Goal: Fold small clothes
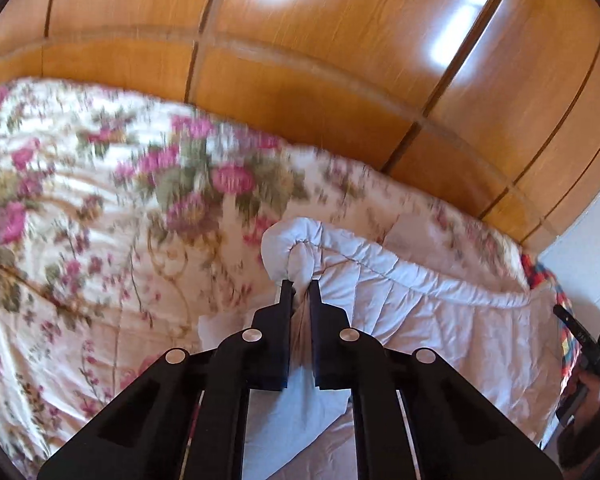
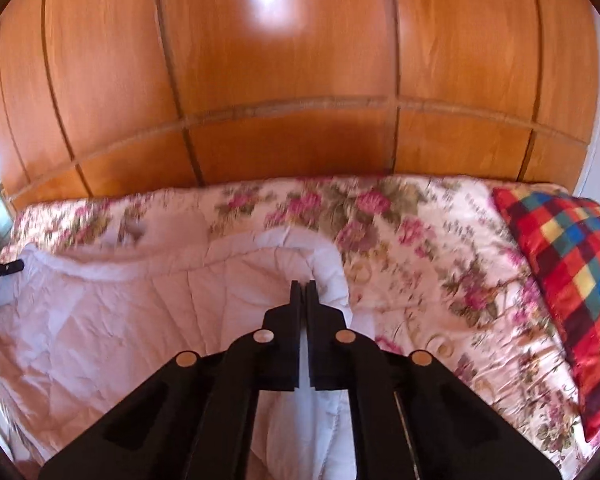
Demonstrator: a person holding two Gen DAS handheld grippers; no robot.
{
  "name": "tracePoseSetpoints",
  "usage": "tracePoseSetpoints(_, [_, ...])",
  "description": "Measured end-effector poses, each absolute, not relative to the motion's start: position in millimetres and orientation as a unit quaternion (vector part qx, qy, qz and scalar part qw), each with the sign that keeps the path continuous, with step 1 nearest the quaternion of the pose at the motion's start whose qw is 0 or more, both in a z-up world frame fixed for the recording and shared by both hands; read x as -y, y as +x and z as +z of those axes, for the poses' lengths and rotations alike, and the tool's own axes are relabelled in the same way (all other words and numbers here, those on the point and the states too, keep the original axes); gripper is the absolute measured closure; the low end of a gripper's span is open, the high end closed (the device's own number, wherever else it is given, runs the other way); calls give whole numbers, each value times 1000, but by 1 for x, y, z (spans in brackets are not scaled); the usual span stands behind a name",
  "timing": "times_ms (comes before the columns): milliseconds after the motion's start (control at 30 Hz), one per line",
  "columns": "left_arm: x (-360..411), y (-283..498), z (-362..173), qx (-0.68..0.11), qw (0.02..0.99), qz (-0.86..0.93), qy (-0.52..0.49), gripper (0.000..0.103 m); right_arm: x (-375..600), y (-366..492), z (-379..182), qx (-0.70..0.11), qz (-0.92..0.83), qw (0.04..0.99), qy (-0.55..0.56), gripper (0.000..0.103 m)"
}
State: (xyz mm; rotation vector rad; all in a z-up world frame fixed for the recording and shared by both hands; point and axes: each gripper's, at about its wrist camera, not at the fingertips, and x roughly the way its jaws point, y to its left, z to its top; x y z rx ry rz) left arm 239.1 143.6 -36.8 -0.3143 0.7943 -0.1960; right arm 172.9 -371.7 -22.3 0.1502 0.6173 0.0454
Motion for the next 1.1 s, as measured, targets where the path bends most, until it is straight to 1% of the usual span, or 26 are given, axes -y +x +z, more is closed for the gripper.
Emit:
tracePoseSetpoints(100, [-140, 239, -22, -351, 920, -80, -155, 97, 380, 183, -19, -302, 12, 949, 93, 103])
tracePoseSetpoints(200, [-135, 246, -23, -345, 924, -59, -153, 97, 377, 192, -27, -317, 53, 939, 125, 103])
tracePoseSetpoints(233, [-134, 248, -26, -347, 924, -57, -152, 97, 373, 191, -27, -315, 67, 939, 125, 102])
tracePoseSetpoints(267, [-132, 249, -29, -348, 924, -54, -149, 97, 370, 189, -26, -314, 65, 940, 115, 98])
tracePoseSetpoints(300, [-132, 248, -33, -347, 925, -52, -147, 97, 367, 190, -26, -317, 61, 941, 102, 85])
tracePoseSetpoints(333, [-133, 248, -36, -345, 925, -52, -148, 97, 366, 190, -27, -320, 61, 940, 98, 45])
tracePoseSetpoints(367, [-134, 247, -39, -344, 925, -50, -151, 97, 367, 191, -28, -318, 62, 941, 101, 32])
tracePoseSetpoints(400, [-136, 246, -44, -345, 924, -48, -156, 97, 366, 192, -30, -320, 61, 940, 98, 32])
tracePoseSetpoints(467, [-137, 245, -51, -351, 921, -45, -161, 97, 362, 201, -39, -352, 50, 932, 75, 37])
tracePoseSetpoints(500, [-137, 244, -54, -351, 921, -43, -161, 97, 360, 207, -45, -370, 46, 925, 69, 42])
tracePoseSetpoints(567, [-135, 244, -58, -353, 922, -40, -153, 97, 357, 215, -59, -399, 44, 913, 71, 73])
tracePoseSetpoints(600, [-134, 243, -59, -352, 923, -38, -151, 97, 353, 217, -61, -400, 41, 913, 63, 88])
tracePoseSetpoints(633, [-133, 243, -59, -350, 924, -36, -149, 97, 351, 217, -61, -397, 35, 916, 53, 93])
tracePoseSetpoints(700, [-132, 243, -54, -339, 929, -27, -145, 97, 346, 218, -52, -375, 17, 926, 42, 95])
tracePoseSetpoints(767, [-129, 244, -48, -326, 935, -14, -140, 97, 349, 221, -48, -360, 4, 931, 60, 95])
tracePoseSetpoints(900, [-114, 253, -52, -324, 941, 15, -100, 97, 351, 234, -60, -363, -13, 930, 54, 94])
tracePoseSetpoints(967, [-108, 260, -65, -337, 938, 30, -79, 97, 349, 241, -74, -369, -24, 928, 41, 91])
tracePoseSetpoints(1033, [-106, 265, -80, -348, 934, 39, -70, 97, 347, 243, -90, -369, -40, 928, 17, 85])
tracePoseSetpoints(1100, [-107, 269, -95, -354, 931, 47, -71, 97, 349, 244, -101, -363, -50, 930, 19, 83])
